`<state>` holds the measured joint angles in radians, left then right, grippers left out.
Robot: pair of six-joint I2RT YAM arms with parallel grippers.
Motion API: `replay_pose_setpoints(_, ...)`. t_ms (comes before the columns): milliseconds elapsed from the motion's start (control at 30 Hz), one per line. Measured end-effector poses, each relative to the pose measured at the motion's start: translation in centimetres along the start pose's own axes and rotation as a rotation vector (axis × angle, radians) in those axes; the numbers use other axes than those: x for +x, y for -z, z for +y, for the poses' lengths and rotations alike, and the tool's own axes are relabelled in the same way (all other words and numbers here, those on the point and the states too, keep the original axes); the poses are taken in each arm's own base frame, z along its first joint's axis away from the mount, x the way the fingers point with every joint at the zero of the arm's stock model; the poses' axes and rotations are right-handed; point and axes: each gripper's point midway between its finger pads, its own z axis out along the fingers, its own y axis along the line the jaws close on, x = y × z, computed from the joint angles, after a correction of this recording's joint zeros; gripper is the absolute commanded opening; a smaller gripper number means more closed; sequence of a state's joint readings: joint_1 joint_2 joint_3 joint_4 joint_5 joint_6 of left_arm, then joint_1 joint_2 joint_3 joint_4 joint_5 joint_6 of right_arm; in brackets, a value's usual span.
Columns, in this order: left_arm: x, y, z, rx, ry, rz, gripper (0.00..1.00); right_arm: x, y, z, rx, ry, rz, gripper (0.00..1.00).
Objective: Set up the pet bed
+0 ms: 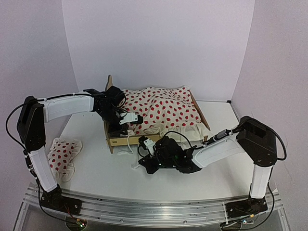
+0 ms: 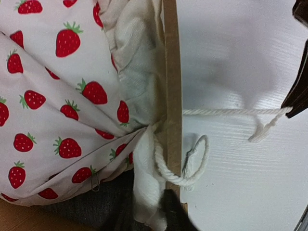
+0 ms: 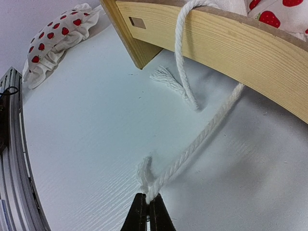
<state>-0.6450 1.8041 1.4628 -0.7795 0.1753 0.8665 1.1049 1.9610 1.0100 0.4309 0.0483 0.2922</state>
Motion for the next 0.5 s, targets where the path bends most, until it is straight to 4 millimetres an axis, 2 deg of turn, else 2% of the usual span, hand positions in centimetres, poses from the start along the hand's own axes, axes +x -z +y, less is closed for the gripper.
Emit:
replay_pose_setpoints(167, 0.6, 0.1, 0.5, -0.016, 0.008, 0.035, 0.0, -0.1, 0.0, 0.0, 0.0, 0.0, -0.001, 0.0)
replay_pose_setpoints(367, -1.2, 3.0, 3.1, -0.118, -0.028, 0.027, 0.0, -2.2, -0.7, 0.0, -0.026, -0.036, -0.029, 0.0)
replay_pose_setpoints(500, -0.3, 5.3, 3.5, -0.188, -0.103, 0.08, 0.0, -2.7, -2.1, -1.1, -0.033, -0.084, -0.025, 0.0)
